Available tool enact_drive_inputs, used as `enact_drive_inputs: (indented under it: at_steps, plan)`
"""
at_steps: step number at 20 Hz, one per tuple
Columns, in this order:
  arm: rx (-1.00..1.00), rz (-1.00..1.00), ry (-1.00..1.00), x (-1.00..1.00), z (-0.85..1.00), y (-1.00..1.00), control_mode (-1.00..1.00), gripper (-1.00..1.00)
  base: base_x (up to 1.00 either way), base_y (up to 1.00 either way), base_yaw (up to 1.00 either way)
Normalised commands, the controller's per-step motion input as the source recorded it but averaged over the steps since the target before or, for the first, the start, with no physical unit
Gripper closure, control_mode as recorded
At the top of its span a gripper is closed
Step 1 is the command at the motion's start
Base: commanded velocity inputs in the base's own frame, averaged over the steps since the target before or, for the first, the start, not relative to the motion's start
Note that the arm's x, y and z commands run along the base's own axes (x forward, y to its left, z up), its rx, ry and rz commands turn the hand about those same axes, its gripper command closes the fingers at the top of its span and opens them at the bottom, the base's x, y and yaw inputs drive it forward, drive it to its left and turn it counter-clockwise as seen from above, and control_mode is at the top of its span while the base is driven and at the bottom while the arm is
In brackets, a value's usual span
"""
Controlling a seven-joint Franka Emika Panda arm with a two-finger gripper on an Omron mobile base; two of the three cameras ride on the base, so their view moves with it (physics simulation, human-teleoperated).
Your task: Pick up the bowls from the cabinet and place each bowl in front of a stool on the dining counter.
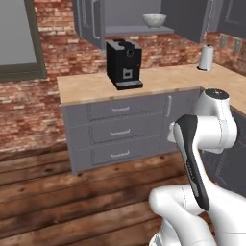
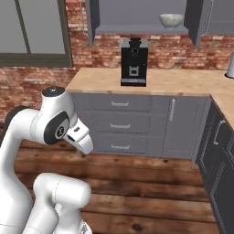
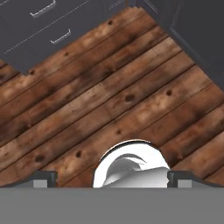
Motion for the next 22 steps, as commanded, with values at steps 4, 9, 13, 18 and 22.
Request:
enact_drive_inputs:
  at_steps: [4, 9, 13, 18, 22]
  plan:
    - [0.0, 0.0, 0.0, 0.0, 0.0, 0.0, 1.0, -1.0, 1.0, -0.38, 0.08]
    - [0.0, 0.0, 0.0, 0.0, 0.0, 0.0, 1.0, -1.0, 1.0, -0.89, 0.13]
    - [0.0, 0.0, 0.0, 0.0, 0.0, 0.0, 1.0, -1.0, 1.0, -0.99, 0.14]
    - [0.0, 0.0, 0.0, 0.0, 0.0, 0.0, 1.0, -1.0, 0.85, -0.58, 0.03]
    - [0.0, 0.0, 0.0, 0.0, 0.0, 0.0, 1.0, -1.0, 0.66, -0.17, 0.0]
